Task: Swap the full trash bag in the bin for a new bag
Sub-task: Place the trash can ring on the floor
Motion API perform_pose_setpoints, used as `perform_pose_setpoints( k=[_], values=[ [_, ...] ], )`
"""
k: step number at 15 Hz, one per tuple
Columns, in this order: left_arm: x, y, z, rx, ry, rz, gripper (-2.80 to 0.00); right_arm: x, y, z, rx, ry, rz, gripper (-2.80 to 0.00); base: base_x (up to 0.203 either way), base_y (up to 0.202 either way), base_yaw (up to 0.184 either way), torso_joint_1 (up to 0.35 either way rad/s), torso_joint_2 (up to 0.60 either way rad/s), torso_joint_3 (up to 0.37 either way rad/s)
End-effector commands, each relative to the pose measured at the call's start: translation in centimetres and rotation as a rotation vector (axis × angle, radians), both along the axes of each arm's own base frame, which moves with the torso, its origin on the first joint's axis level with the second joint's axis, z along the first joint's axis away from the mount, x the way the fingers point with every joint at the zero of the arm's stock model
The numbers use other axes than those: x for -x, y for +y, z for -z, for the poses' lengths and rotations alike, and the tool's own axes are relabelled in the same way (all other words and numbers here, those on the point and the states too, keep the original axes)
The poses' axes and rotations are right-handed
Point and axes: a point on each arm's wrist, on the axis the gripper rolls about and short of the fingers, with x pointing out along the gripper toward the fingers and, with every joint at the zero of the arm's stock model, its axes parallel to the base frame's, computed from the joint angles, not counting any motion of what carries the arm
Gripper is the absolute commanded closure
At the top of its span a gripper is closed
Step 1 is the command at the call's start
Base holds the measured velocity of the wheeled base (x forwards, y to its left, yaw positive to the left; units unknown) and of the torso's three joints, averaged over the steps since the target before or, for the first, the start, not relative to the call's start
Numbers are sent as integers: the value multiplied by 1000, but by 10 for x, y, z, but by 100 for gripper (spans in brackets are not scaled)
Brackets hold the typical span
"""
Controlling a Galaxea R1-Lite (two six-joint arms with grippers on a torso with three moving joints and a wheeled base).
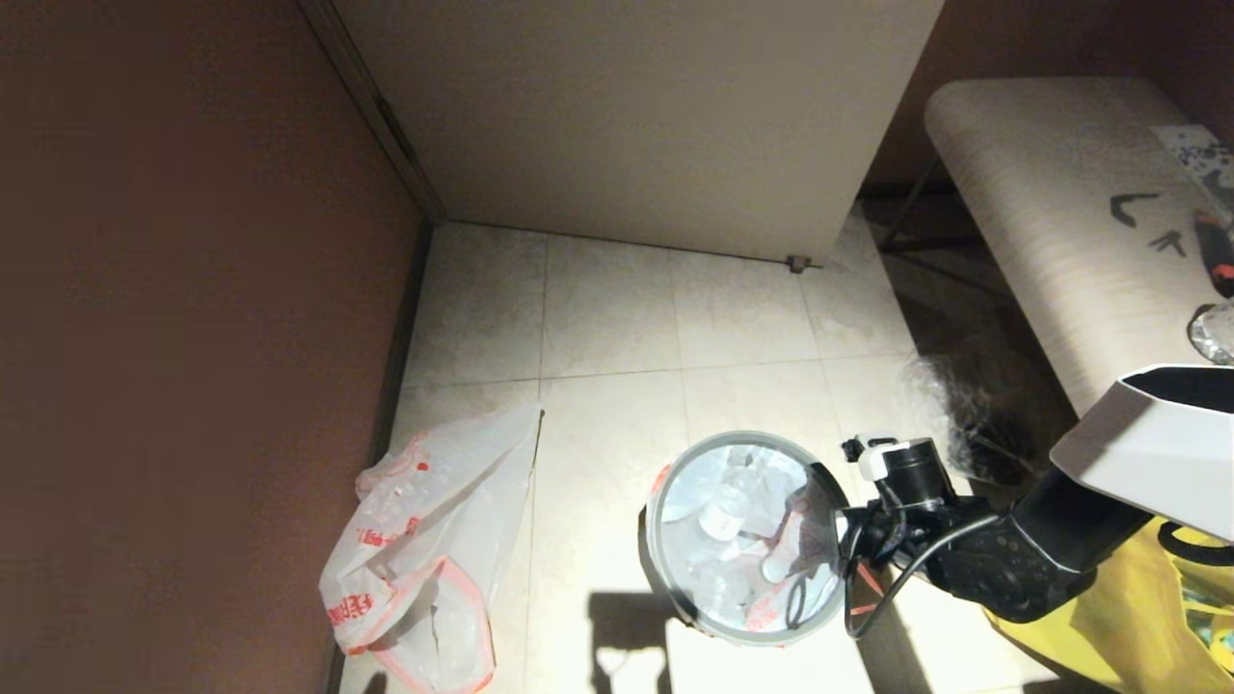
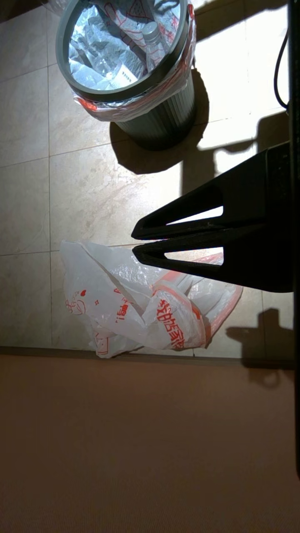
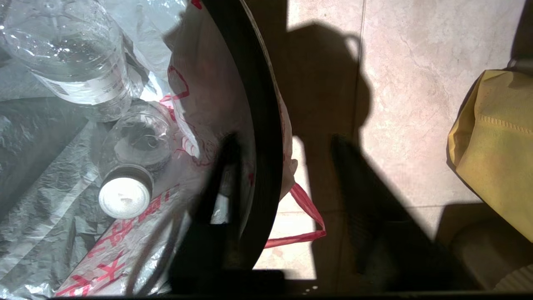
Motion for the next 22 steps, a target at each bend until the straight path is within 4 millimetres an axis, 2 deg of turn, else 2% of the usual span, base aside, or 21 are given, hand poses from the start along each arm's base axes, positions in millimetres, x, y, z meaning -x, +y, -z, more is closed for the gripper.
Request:
perform_pose_setpoints(
  k=[1, 8, 14, 19, 22],
  values=[
    [0, 0, 0, 1, 1, 1, 0, -1, 0, 1, 0, -1, 2, 0, 0, 0, 0, 0, 0, 0],
    [0, 0, 0, 1, 1, 0, 0, 3, -1, -4, 5, -11, 11, 0, 0, 0, 0, 0, 0, 0],
    [0, 0, 0, 2, 1, 0, 0, 17, -2, -28, -15, -54, 0, 0, 0, 0, 0, 0, 0, 0],
    [0, 0, 0, 1, 1, 0, 0, 14, -11, -31, 17, -73, 44, 0, 0, 0, 0, 0, 0, 0],
    [0, 0, 0, 1, 1, -2, 0, 17, -18, -48, 4, -108, 56, 0, 0, 0, 0, 0, 0, 0]
  ],
)
